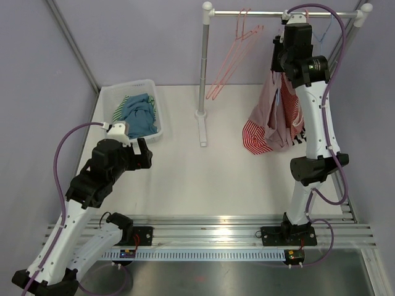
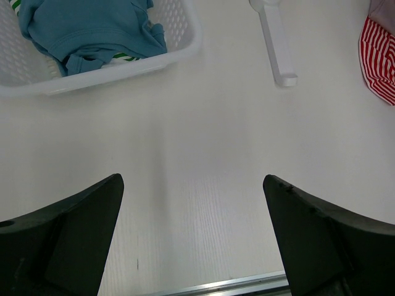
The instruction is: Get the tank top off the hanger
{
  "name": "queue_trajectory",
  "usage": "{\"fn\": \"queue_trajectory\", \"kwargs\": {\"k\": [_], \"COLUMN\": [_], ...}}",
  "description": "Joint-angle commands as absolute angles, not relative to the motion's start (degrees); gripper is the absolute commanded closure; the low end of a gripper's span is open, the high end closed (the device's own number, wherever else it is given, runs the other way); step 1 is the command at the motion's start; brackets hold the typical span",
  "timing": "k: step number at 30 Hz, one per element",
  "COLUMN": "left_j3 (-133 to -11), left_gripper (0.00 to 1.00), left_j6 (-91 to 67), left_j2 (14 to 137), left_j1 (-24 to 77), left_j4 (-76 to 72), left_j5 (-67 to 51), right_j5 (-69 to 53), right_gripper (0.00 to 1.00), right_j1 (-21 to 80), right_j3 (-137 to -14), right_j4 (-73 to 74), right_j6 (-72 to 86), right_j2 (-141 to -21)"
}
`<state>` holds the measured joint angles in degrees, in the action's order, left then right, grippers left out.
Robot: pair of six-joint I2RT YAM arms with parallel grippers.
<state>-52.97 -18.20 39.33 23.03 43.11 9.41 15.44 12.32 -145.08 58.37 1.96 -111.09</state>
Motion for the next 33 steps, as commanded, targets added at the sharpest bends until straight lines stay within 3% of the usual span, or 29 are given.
{"fn": "queue_trajectory", "kwargs": {"k": [1,2,3,5,8,24,33], "left_j3": [-52.6,-52.6,-52.6,-52.7,-52.6,-52.5,-55.0], "left_gripper": [0.01,0.01,0.01,0.01,0.01,0.01,0.01], "left_j6": [-17.3,-17.3,-17.3,-17.3,-17.3,-17.4,-18.6], "left_j2": [38.9,38.9,38.8,38.8,38.8,38.3,38.3], "left_j1": [23.3,23.3,23.3,23.3,23.3,23.3,23.3], "left_j4": [39.8,39.9,39.9,39.9,39.9,39.7,39.9], "left_j5": [8.8,8.8,8.9,9.0,9.0,8.5,8.0], "right_j5": [14.3,14.2,14.3,14.4,13.9,4.9,-2.9], "right_gripper": [0.7,0.72,0.83,0.95,0.99,1.0,1.0], "right_j1": [12.2,12.1,12.2,12.1,12.2,12.2,12.1], "right_j3": [-147.0,-146.9,-146.7,-146.3,-146.4,-145.4,-134.7], "right_j4": [56.9,57.0,56.9,56.9,56.9,49.7,50.7], "right_j6": [1.2,1.1,1.1,1.1,1.4,6.2,8.3], "right_j2": [-110.7,-110.7,-110.7,-110.6,-110.0,-100.6,-88.4]}}
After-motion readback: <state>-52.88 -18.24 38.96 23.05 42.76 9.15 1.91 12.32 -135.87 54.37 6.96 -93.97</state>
